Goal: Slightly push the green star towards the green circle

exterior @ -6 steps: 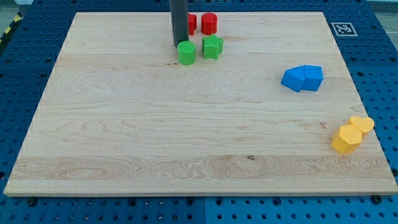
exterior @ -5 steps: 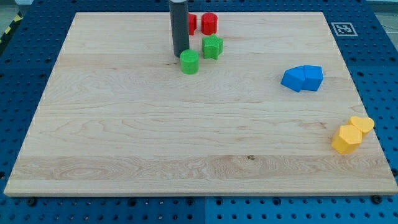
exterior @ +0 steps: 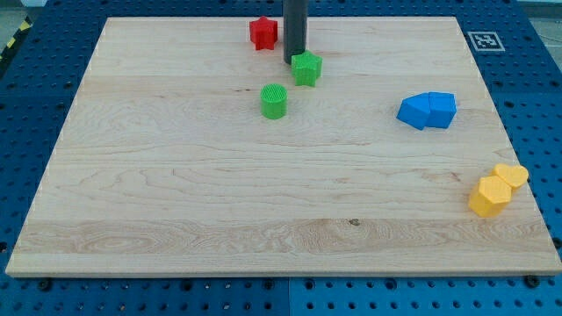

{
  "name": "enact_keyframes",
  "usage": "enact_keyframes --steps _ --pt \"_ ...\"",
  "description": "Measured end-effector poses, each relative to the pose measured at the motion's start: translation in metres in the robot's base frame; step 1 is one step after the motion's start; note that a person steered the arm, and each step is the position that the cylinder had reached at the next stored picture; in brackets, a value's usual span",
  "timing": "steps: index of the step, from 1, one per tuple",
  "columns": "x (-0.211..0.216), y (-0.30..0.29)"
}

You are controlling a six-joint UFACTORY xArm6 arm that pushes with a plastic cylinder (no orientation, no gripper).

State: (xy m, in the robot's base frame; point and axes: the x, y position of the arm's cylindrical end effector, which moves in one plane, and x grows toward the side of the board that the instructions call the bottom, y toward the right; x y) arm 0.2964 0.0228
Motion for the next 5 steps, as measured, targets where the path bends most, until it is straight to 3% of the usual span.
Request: enact_keyframes --steps 3,5 --pt "0.018 0.063" --pt "0.041 0.03"
